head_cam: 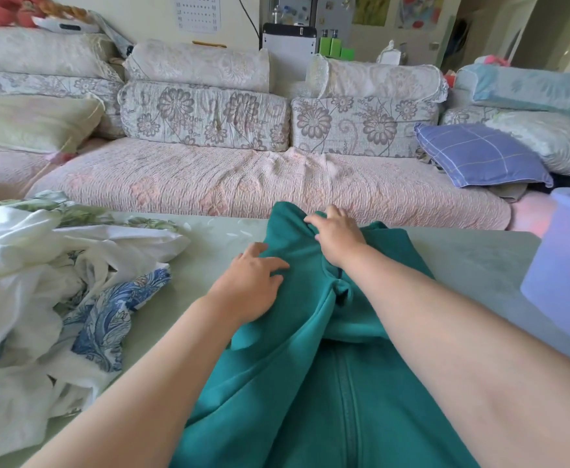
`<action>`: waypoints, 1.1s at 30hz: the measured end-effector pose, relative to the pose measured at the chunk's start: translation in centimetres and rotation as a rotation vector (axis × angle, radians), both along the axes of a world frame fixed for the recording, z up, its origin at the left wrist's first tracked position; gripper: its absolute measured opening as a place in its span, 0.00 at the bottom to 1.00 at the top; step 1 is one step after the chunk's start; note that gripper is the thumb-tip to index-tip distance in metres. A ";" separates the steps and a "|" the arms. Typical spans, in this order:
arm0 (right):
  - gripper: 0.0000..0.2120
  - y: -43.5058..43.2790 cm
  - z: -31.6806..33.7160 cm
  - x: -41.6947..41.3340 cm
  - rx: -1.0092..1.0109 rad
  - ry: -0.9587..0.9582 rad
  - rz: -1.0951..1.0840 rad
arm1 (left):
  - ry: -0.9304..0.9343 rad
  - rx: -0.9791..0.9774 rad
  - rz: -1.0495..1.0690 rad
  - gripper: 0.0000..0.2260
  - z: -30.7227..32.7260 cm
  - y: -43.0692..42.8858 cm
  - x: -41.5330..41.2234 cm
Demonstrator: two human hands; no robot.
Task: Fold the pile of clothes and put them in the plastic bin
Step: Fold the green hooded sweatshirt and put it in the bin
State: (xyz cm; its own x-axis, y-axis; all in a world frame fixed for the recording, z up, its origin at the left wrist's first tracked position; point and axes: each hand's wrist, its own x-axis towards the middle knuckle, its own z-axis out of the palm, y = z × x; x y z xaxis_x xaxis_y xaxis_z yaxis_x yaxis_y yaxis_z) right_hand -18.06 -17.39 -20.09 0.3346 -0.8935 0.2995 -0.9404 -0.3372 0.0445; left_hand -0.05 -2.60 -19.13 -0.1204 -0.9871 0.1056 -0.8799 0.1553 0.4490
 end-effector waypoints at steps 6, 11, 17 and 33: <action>0.19 2.0 0.5 0.8 0.066 -0.093 0.052 | -0.095 0.308 -0.035 0.26 -0.9 0.6 -1.0; 0.23 9.5 2.2 0.5 0.463 -0.343 0.191 | -0.173 0.329 -0.072 0.25 0.2 1.4 -1.1; 0.30 14.9 2.9 -1.2 0.536 -0.008 0.095 | -0.080 0.381 -0.028 0.25 2.8 5.3 0.1; 0.30 34.9 1.7 0.2 0.337 0.019 0.328 | -0.251 0.526 0.178 0.41 4.1 19.4 5.4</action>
